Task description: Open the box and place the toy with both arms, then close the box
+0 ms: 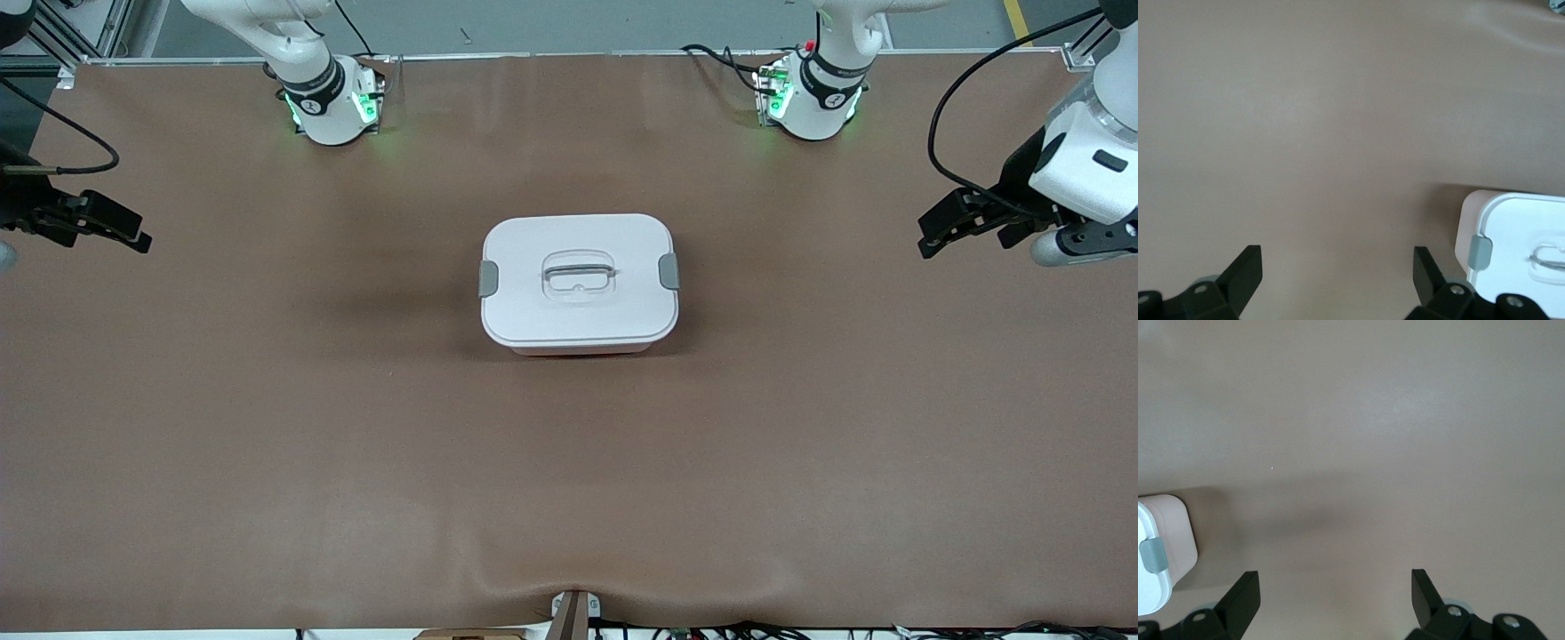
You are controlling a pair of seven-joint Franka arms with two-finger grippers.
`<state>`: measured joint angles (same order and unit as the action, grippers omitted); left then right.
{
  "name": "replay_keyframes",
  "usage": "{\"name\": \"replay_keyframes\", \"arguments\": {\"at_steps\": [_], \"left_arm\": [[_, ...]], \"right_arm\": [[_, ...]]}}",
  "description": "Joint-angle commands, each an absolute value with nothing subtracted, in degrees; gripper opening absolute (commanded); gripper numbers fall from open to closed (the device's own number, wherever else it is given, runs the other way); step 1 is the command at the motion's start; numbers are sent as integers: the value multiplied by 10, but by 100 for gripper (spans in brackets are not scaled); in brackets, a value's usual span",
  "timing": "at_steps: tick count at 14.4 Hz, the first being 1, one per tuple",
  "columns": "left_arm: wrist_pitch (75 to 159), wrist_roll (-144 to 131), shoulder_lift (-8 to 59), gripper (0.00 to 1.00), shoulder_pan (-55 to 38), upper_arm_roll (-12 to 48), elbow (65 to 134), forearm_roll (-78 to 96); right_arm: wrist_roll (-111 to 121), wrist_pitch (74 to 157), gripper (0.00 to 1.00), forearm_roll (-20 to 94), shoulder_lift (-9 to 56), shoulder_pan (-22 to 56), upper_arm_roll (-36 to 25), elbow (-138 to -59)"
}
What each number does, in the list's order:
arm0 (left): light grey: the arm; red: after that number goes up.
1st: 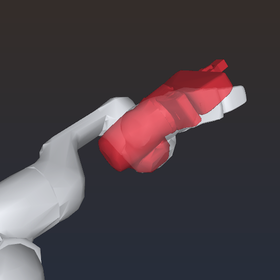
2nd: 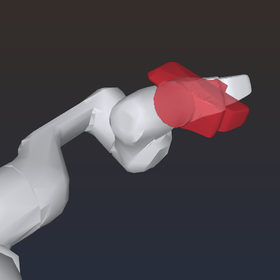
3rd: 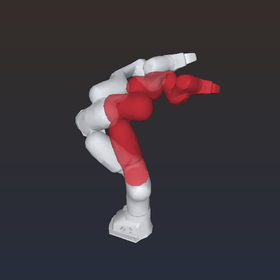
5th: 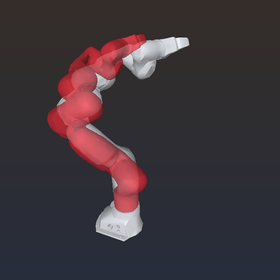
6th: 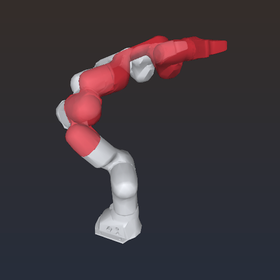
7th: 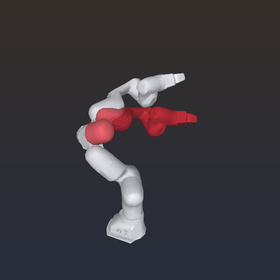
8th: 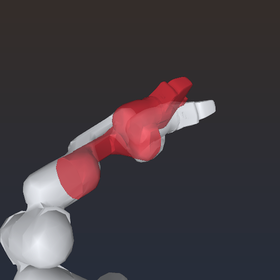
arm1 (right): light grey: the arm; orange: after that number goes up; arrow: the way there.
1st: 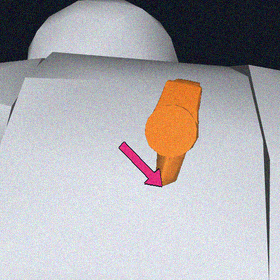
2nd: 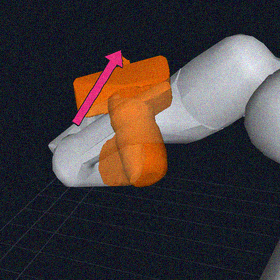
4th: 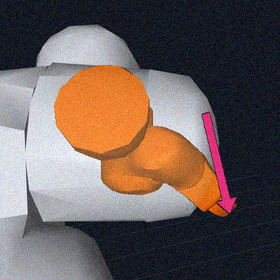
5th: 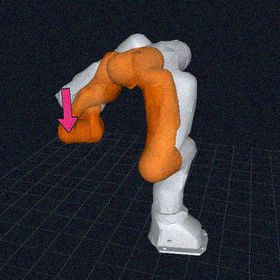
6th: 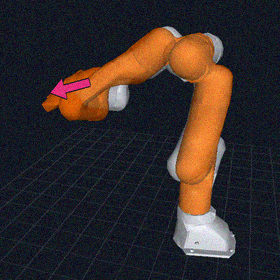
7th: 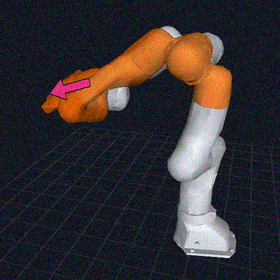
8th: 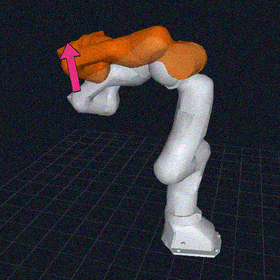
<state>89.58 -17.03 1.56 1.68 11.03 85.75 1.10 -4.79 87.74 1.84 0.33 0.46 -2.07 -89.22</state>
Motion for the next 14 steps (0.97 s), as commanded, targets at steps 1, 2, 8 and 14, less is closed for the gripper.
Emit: {"name": "replay_keyframes", "arguments": {"at_steps": [1, 2, 8, 14], "left_arm": [[889, -143, -15, 100, 57, 113, 897, 57], [889, -109, -14, 100, 61, 112, 896, 65], [889, -78, -14, 100, 83, 111, 899, 57], [878, -21, -11, 100, 124, 111, 904, 59]], "right_arm": [[-48, 875, 100, 19, -4, -5, -14, -896], [-48, 874, 100, 19, -4, -5, -14, -896], [-48, 874, 100, 22, -4, -5, -14, -896], [-48, 874, 100, 23, -4, -6, -15, -896]]}}
